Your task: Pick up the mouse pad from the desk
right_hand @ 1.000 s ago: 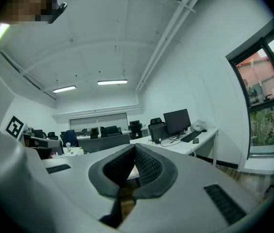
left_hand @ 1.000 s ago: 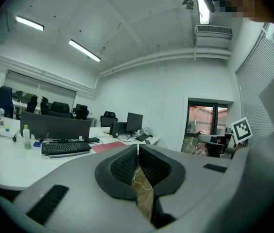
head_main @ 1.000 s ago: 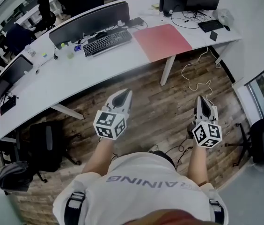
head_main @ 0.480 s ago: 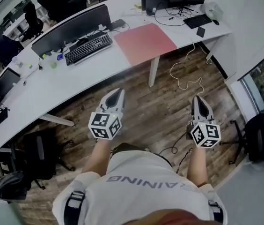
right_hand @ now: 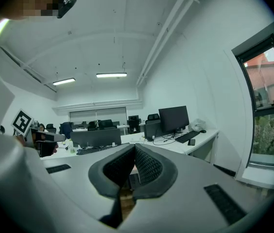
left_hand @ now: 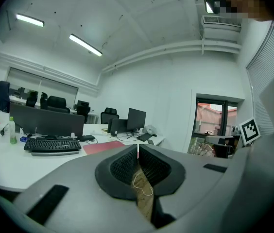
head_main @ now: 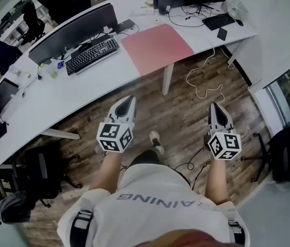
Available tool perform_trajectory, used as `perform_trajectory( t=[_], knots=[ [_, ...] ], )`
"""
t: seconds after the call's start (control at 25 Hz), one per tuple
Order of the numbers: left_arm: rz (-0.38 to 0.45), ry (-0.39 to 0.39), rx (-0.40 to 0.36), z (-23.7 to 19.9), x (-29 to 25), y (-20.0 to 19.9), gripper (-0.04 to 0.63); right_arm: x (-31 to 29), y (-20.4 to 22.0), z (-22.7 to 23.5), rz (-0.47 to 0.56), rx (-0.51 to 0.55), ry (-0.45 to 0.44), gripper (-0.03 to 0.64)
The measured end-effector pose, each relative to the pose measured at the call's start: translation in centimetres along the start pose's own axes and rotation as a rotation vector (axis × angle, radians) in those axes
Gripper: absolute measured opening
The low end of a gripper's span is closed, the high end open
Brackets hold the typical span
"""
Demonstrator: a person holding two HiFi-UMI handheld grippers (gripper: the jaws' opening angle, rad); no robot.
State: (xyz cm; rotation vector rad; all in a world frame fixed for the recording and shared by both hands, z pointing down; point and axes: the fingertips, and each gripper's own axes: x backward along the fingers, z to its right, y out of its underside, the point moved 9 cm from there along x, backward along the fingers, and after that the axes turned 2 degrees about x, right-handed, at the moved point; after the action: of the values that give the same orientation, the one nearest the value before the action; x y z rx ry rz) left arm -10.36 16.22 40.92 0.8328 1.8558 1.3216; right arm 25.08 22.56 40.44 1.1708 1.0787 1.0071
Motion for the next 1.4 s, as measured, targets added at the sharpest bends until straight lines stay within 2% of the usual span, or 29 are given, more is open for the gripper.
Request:
perform_trajectory(
  t=[0.28,0.68,0.96,1.2,1.4],
  knots=[
    [-0.009,0.013,0.015,-1.8,-6.6,-1.0,0.038,-6.5,-0.5,2.6,-0.025,0.013,-0.013,0.021],
    [-0.004,-0.030,0.027,-7.3,-16.1,-4.2,0.038,-19.9,-2.6,5.1,-0.062,0.035,-0.068,0.023],
    [0.050,-0.091,0.032,-11.2,-19.4,-6.7,0.038,-27.5,-4.6,5.4,-0.062,0.061,-0.114,0.022],
    [0.067,-0.155,0.061,-14.2,-20.8,-7.8,0.038,-33.2,-5.8,4.7,-0.063,0.069,-0.192,0.023],
    [0.097,-0.248,0.072,-15.7,-21.8,-8.1,0.038,-38.3,-6.2,4.9,-0.059,0.080,-0.277,0.023]
  ],
)
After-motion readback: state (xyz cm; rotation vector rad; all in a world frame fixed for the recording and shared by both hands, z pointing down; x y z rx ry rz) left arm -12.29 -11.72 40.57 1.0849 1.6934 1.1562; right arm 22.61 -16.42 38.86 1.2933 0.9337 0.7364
